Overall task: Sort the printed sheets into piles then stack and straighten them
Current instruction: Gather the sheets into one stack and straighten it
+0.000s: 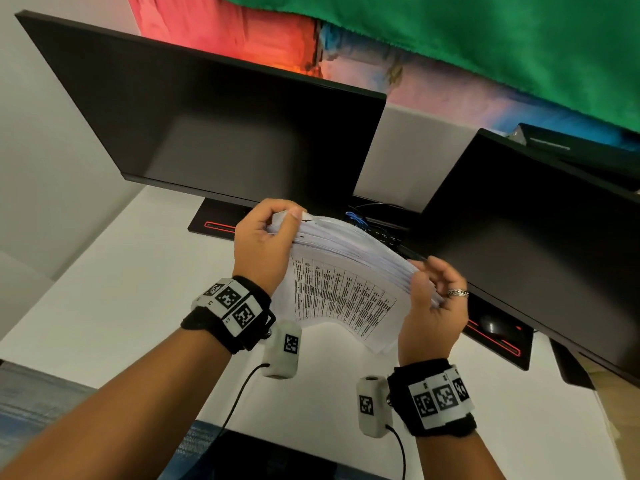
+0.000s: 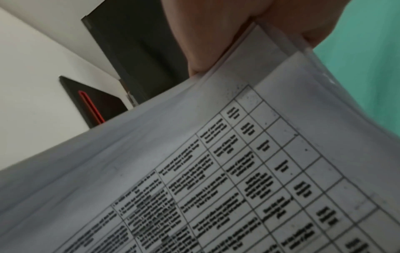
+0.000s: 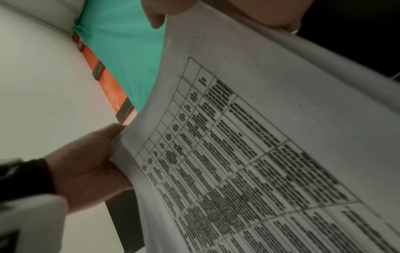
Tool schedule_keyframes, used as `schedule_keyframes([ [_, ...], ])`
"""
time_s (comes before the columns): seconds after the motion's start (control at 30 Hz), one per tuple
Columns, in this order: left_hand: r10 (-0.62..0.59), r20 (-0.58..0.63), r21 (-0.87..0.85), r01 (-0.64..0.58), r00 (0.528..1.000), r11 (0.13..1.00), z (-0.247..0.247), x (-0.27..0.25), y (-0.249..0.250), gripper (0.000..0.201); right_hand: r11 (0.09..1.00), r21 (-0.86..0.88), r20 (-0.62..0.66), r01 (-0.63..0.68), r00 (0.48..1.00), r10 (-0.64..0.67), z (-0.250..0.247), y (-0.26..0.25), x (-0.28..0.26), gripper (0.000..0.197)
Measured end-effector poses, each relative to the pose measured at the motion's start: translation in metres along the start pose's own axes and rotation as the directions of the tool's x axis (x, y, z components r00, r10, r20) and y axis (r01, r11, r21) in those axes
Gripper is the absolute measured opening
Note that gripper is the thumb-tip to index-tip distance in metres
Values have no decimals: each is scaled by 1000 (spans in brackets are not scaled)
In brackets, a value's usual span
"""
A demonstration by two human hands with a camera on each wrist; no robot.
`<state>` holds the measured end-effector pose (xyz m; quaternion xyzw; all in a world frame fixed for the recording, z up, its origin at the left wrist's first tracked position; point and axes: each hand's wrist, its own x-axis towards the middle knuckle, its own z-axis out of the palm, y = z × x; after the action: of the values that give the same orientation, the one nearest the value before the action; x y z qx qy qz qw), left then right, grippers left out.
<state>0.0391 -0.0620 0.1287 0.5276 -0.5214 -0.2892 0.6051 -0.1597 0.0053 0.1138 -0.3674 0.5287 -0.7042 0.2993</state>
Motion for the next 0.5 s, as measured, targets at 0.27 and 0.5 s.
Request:
schedule_keyframes([
  [0.27, 19, 53, -105, -14, 998, 994, 7, -1, 7, 11, 998, -51, 81, -33, 996, 37, -12, 5, -4, 76],
  [0.5, -71, 491, -110, 142, 868, 984, -29, 3, -19, 83, 970, -216, 110, -112, 984, 138, -22, 16, 8, 29],
])
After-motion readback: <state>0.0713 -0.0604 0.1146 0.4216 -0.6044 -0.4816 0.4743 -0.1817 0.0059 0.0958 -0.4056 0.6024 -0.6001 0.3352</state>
